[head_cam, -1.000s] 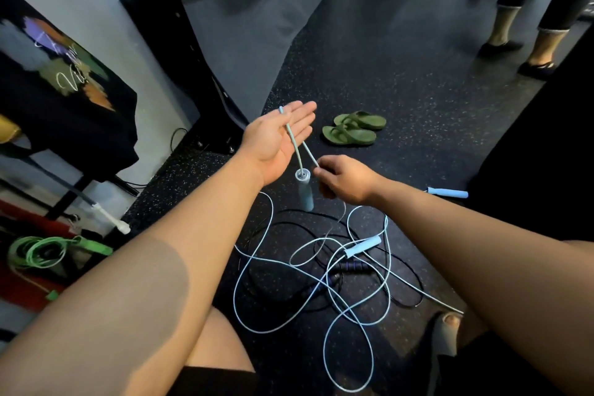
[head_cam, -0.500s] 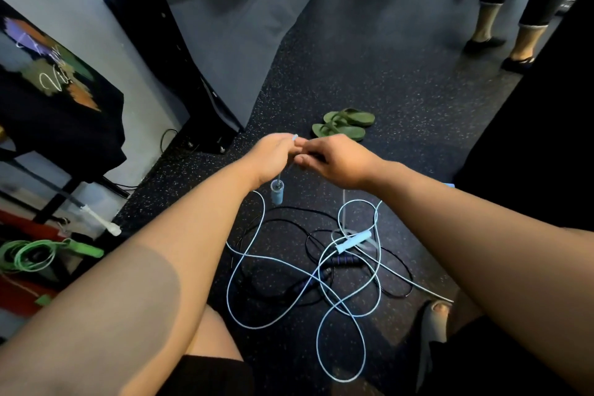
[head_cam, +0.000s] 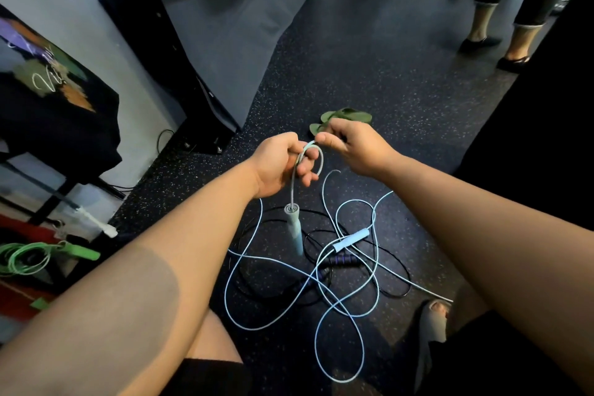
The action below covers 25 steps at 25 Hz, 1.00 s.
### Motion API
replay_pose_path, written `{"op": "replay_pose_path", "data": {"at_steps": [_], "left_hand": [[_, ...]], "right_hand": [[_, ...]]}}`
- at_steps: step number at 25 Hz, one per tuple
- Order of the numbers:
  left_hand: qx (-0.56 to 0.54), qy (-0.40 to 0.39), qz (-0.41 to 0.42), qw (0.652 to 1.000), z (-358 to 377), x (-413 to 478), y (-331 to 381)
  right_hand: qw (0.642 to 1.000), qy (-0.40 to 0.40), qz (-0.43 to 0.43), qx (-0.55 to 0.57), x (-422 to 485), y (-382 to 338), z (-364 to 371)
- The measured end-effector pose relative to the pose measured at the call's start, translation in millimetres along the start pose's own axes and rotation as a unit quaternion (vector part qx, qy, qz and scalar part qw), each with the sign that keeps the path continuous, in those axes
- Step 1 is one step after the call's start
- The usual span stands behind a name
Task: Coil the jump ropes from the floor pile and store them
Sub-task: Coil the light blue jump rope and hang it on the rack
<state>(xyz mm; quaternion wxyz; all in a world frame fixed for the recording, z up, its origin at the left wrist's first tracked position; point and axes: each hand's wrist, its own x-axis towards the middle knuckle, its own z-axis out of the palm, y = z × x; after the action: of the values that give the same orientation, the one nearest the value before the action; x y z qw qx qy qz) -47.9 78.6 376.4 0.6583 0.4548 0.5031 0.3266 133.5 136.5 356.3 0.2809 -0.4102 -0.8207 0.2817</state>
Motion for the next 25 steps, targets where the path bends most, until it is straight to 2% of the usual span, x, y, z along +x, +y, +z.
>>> {"op": "replay_pose_path", "data": {"at_steps": [4, 7, 11, 15, 20, 23, 25], "left_hand": [[-0.156, 0.006, 0.035, 0.987, 4, -4, 8], [-0.288, -0.045, 0.072, 0.954, -1, -3, 9], [-0.335, -0.069, 0.119, 0.932, -9, 0, 12], [-0.311, -0.027, 0.128, 0.942, -16, 4, 14], [-0.24, 0.054, 0.122, 0.962, -25, 10, 13], [-0.13, 0.106, 0.088, 0.982, -18, 14, 6], [-0.041, 0.107, 0.06, 0.992, -14, 16, 0]], "right_hand": [[0.997, -0.018, 0.076, -0.024, -6, 15, 6], [0.992, -0.056, 0.113, 0.007, -10, 13, 15], [0.987, -0.106, 0.121, -0.008, -11, 7, 24], [0.983, -0.146, 0.106, -0.046, -15, 0, 24], [0.978, -0.182, 0.031, -0.098, -16, -10, 23], [0.977, -0.162, -0.025, -0.136, -12, -18, 20], [0.976, -0.131, -0.061, -0.163, -9, -22, 14]]}}
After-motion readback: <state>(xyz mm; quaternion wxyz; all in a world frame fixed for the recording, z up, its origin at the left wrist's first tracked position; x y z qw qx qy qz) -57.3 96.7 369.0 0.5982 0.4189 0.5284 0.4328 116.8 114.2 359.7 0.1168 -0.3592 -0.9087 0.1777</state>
